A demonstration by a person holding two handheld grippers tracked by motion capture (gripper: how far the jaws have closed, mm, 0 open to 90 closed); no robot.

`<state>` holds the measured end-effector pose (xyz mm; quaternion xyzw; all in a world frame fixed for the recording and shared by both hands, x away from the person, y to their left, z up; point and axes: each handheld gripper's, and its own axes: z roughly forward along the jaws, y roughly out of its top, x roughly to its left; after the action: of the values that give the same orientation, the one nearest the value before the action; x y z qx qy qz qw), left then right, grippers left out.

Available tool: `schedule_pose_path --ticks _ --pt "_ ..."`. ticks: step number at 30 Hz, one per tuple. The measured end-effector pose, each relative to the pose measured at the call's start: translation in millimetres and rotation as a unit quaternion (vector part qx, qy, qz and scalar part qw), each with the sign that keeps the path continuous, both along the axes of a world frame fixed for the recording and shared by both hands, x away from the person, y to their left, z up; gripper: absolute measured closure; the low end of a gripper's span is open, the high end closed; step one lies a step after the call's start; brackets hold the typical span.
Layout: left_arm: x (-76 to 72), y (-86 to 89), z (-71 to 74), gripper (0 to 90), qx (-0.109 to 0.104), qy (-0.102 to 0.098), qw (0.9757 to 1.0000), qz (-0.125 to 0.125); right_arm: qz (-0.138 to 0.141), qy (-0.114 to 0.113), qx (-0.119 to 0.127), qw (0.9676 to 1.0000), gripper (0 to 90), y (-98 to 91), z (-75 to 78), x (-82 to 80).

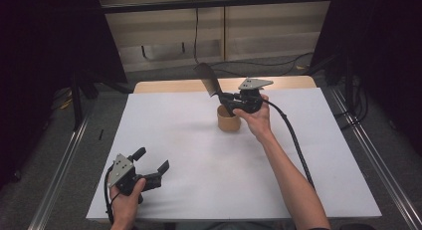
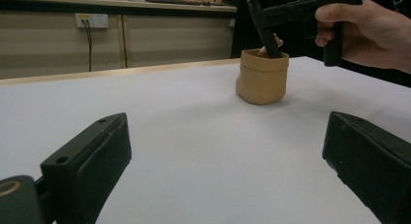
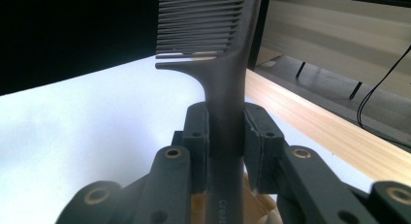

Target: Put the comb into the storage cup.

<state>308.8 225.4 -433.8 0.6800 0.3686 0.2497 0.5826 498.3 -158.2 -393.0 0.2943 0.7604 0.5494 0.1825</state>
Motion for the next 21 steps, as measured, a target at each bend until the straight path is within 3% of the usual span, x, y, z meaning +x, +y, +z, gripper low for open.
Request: schedule_pose_path --ticks 10,21 --pt "0.8 -1.4 -0.7 3.6 -0.005 0.002 1.0000 0.000 -0.007 0.002 -0.003 1.0000 73.1 -3.3 -11.8 -0.3" --pt "0.1 -0.7 -0.4 3.6 -0.004 0.002 1.0000 0.001 -0.001 0.002 -0.026 0.9997 73.1 -1.9 -16.8 -8.4"
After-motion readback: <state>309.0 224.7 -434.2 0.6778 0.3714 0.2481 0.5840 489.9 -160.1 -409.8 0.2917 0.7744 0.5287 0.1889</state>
